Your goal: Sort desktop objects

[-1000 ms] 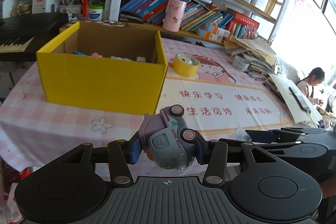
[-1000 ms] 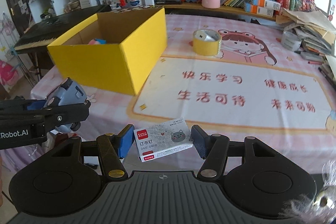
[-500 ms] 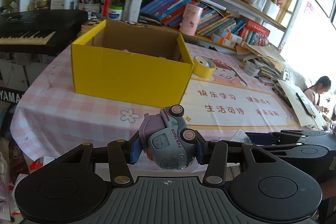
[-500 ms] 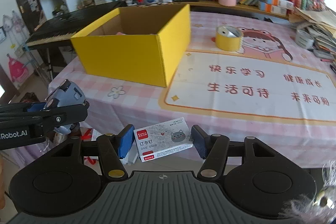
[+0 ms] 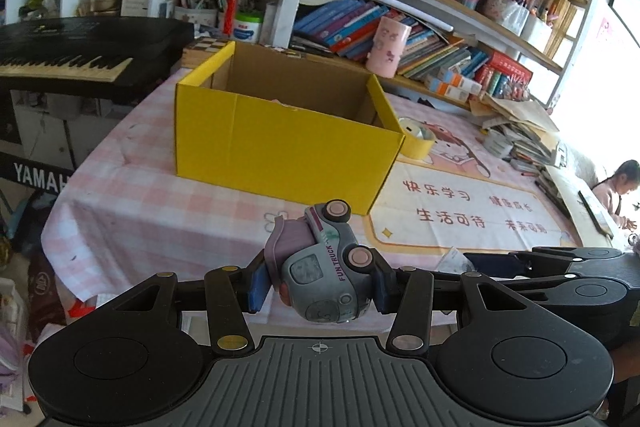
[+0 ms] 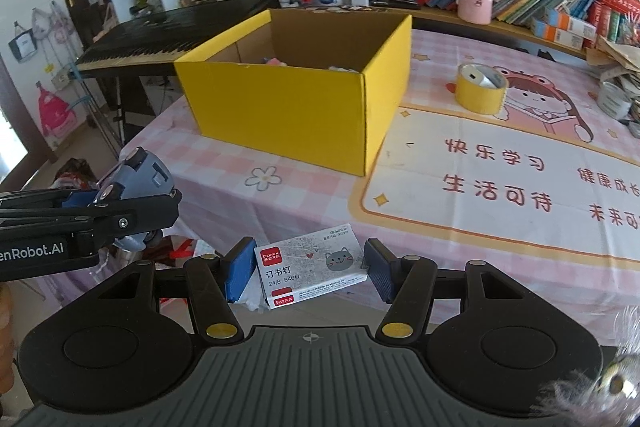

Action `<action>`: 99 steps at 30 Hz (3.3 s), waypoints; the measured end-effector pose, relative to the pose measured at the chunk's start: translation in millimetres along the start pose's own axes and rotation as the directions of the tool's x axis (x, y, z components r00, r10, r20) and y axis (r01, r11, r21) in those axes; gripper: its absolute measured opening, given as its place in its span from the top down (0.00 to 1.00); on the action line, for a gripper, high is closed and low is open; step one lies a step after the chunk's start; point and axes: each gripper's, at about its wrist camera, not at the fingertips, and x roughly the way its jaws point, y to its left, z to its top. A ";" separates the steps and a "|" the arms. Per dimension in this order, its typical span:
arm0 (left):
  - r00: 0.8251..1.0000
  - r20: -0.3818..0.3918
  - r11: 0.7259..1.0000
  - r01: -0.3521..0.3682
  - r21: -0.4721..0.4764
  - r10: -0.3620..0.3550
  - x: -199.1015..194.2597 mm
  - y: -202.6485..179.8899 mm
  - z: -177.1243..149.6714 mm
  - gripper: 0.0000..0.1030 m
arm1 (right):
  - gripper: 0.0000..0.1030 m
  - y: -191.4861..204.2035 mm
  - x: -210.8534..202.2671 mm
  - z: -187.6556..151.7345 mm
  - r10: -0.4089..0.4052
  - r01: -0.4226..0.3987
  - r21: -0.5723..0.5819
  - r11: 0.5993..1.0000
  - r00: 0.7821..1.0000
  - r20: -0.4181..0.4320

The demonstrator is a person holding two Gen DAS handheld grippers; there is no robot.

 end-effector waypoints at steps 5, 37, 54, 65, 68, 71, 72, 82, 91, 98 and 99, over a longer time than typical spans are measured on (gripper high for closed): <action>1.000 0.007 1.000 -0.013 -0.008 0.013 -1.4 4.8 1.5 0.54 | 0.45 5.8 4.0 2.9 0.014 -0.014 -0.011 1.000 1.000 -0.003; 0.978 0.179 0.992 -0.116 0.042 0.107 61.9 10.1 121.5 0.54 | 0.45 -7.3 47.4 130.9 0.161 -0.127 -0.245 0.961 0.979 0.125; 0.983 -0.029 0.969 -0.176 0.175 0.183 183.7 35.8 178.4 0.59 | 0.45 -12.7 171.8 184.9 0.185 -0.214 -0.513 0.831 0.977 -0.107; 0.967 -0.147 0.947 -0.163 0.276 0.210 233.1 34.3 183.2 0.59 | 0.45 -9.0 208.5 190.5 0.149 -0.241 -0.654 0.718 0.970 -0.194; 0.965 -0.162 0.947 -0.155 0.282 0.206 234.3 34.0 183.1 0.59 | 0.45 -15.4 215.1 192.5 0.137 -0.245 -0.660 0.710 0.968 -0.212; 0.962 -0.174 0.946 -0.158 0.283 0.213 236.2 34.4 184.2 0.59 | 0.45 -16.7 216.8 194.3 0.146 -0.267 -0.652 0.709 0.961 -0.235; 0.961 -0.175 0.946 -0.162 0.280 0.216 236.9 34.9 185.1 0.59 | 0.45 -14.9 217.0 193.0 0.141 -0.263 -0.663 0.701 0.962 -0.232; 0.965 -0.093 0.930 -0.204 0.307 0.243 227.3 25.9 184.9 0.25 | 0.35 -10.8 217.9 192.8 0.121 -0.230 -0.680 0.696 0.971 -0.205; 0.968 0.081 0.932 -0.252 0.262 0.239 180.5 11.7 187.0 0.18 | 0.25 -35.7 172.5 207.6 0.181 -0.163 -0.569 0.806 0.983 -0.025; 0.962 0.176 0.948 -0.241 0.206 0.207 139.3 0.6 187.1 0.13 | 0.24 -54.3 127.9 206.1 0.141 -0.072 -0.445 0.893 0.982 0.125; 0.962 0.185 0.951 -0.239 0.198 0.203 134.1 -0.5 186.2 0.13 | 0.23 -56.4 121.0 204.3 0.129 -0.054 -0.426 0.903 0.980 0.149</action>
